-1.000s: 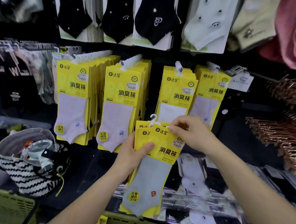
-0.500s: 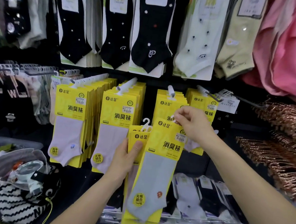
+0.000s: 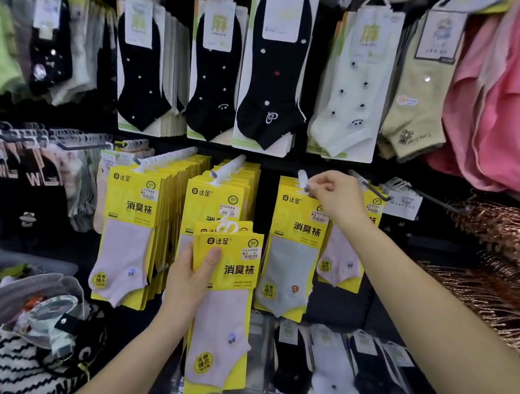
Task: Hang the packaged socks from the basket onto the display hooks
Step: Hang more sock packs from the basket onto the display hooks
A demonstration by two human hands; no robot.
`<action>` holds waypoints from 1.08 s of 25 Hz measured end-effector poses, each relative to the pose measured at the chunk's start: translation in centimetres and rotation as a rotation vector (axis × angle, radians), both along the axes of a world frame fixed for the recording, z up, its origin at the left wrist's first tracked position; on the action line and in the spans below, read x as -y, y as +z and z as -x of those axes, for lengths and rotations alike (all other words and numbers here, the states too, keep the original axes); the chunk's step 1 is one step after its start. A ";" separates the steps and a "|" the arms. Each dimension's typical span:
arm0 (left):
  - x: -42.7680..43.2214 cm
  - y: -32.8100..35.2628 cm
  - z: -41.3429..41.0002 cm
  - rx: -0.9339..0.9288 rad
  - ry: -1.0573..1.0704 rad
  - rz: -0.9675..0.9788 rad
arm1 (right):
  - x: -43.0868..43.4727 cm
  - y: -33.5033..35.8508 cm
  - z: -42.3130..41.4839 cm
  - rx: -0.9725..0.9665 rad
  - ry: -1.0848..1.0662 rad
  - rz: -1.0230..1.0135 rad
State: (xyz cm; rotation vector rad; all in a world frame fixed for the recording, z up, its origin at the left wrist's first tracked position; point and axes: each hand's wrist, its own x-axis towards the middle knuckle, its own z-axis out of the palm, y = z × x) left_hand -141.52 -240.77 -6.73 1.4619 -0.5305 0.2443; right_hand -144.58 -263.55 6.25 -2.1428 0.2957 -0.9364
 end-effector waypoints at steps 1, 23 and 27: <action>0.0 0.2 0.1 -0.004 -0.011 0.004 | 0.0 0.0 0.0 -0.015 -0.019 -0.009; 4.3 3.4 0.6 -0.041 -0.093 0.024 | 0.0 -2.5 4.6 0.016 0.076 -0.058; 3.3 3.2 0.1 -0.045 -0.067 0.047 | 0.9 -1.3 3.0 0.016 -0.024 -0.008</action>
